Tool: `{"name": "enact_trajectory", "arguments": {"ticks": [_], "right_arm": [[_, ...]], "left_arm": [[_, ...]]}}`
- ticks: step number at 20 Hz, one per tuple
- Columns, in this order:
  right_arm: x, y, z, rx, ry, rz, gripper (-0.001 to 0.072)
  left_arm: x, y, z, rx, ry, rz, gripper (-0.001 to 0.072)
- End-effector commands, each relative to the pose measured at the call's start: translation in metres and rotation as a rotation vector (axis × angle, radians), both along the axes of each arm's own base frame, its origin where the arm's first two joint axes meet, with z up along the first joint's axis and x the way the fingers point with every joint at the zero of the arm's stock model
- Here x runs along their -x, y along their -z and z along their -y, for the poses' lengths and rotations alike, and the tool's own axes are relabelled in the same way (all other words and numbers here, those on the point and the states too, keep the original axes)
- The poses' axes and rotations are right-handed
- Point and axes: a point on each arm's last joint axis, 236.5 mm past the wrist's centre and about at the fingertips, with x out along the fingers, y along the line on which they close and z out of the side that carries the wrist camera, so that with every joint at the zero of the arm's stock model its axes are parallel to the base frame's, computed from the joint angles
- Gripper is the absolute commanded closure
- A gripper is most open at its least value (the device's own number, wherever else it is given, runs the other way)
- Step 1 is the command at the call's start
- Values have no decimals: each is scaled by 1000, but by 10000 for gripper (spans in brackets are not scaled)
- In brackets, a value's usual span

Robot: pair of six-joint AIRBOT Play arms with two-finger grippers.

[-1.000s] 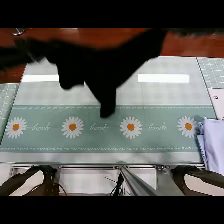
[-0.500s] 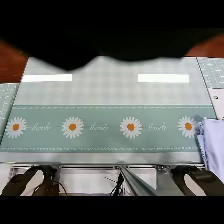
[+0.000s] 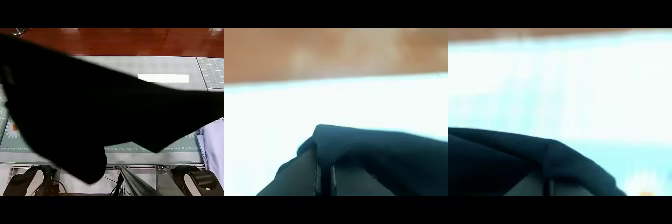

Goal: Fold the shirts.

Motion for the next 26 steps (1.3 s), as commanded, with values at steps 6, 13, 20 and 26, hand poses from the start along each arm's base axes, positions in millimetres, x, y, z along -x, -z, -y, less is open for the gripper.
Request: {"name": "enact_trajectory", "arguments": {"ticks": [6,13,20,26], "right_arm": [[-78,223,27,37,181,-378,689],[-121,298,39,-64,284,-737,538],[-135,204,101,-59,233,-578,92],[-74,250,108,-283,445,-524,93]], "left_arm": [[-44,258,34,213,-18,-493,682],[-73,323,47,240,-61,-628,266],[-58,283,-41,228,-115,-700,3],[26,356,-11,410,-80,-955,4]]}}
